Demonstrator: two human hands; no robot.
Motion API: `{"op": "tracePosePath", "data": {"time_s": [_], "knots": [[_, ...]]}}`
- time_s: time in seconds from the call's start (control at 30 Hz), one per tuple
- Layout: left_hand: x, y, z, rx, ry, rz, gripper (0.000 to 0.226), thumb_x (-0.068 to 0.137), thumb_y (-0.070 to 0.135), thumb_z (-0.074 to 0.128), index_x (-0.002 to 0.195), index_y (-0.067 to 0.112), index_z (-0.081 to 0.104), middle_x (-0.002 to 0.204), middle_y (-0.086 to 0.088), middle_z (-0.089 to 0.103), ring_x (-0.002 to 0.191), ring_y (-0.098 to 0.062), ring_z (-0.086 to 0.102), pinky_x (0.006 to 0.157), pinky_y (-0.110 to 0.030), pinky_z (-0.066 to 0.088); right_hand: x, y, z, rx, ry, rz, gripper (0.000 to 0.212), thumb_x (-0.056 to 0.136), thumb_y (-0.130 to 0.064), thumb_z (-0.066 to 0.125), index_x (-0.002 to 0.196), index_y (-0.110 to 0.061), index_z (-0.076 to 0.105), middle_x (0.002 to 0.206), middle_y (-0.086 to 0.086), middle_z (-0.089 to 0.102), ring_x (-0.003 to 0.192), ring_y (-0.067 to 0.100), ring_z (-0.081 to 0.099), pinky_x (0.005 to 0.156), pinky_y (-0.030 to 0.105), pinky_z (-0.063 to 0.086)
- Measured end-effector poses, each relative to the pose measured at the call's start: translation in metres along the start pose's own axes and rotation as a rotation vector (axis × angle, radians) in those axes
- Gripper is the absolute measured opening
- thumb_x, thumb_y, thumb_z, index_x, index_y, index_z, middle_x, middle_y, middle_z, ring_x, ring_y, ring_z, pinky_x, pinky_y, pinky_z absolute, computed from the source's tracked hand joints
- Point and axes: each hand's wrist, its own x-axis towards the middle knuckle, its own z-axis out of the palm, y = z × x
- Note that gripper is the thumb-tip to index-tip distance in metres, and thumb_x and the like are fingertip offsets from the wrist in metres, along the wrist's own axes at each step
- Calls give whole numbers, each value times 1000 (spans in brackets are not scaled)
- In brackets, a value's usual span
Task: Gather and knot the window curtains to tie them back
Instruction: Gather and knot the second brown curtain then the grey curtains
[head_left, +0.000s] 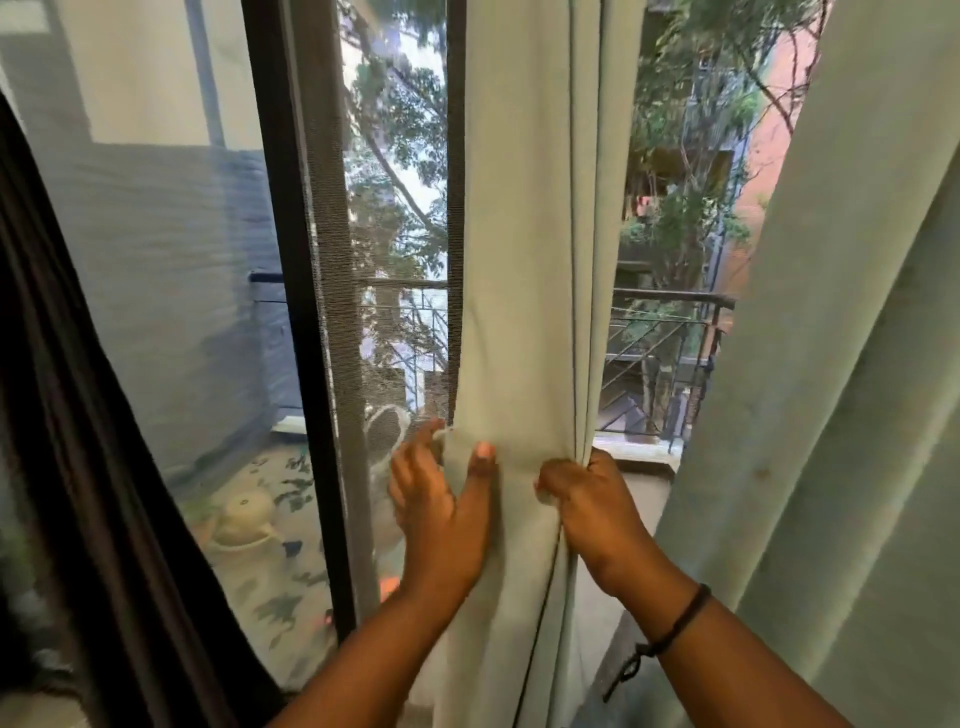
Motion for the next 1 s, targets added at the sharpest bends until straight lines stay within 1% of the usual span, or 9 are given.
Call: {"op": "tracePosePath", "data": {"time_s": [0.13,0.3,0.47,0.57,0.67,0.77,0.83,0.9,1.0], "knots": [[11,35,-9,289,-76,-145,96,61,90,24,141,37,28,149,4,29,138,-23,23,113,-46,16,-15,-4,-13,52,-81,12,34,62,-12,59,90,6,62,78,13,60,76,25,54,68,33,43],[4,73,-24,-484,-479,-288,75,61,81,55,110,25,68,109,-3,71,101,-19,68,83,-32,56,-32,-9,-27,267,-306,110,22,50,-5,64,72,-4,65,61,4,66,63,20,63,57,28,51],[-3,68,-15,-761,-672,-329,91,38,75,75,109,18,71,114,-14,68,101,-26,67,78,-35,57,-31,-1,-33,561,-551,268,60,54,-31,85,107,-6,71,111,20,68,96,33,68,92,49,51],[6,56,-4,-823,-611,-307,89,45,79,68,112,20,69,119,-14,66,107,-28,65,81,-37,56,-19,8,-27,528,-467,275,79,54,-49,86,116,-5,66,117,22,65,108,37,63,101,55,42],[25,44,-2,-811,-528,-343,86,63,82,35,120,23,61,115,-7,69,105,-23,66,79,-33,57,3,9,-19,294,-243,205,63,60,-51,75,103,-4,71,98,16,73,93,30,70,94,50,50],[46,30,-1,-803,-520,-383,79,79,72,18,122,20,59,113,-8,70,99,-21,68,78,-31,58,20,7,-3,89,-241,148,65,60,-59,68,105,-12,68,94,7,75,87,22,72,84,40,56],[60,19,-2,-728,-478,-358,53,98,46,22,108,15,63,97,-9,72,82,-16,70,69,-25,58,30,8,16,25,-241,103,62,63,-57,67,109,-16,61,95,2,74,82,15,72,72,30,59],[77,6,-3,-561,-406,-326,28,102,19,33,114,11,57,106,-14,64,94,-21,64,78,-29,54,40,10,37,-30,-229,32,44,74,-51,64,109,-25,58,91,-10,70,73,0,70,58,16,54],[105,-26,-9,-138,-359,-204,41,89,39,47,125,22,41,130,-7,45,123,-28,45,102,-44,39,59,18,61,-94,-171,-19,13,85,-45,59,93,-36,58,82,-25,63,63,-16,62,50,5,45]]}}
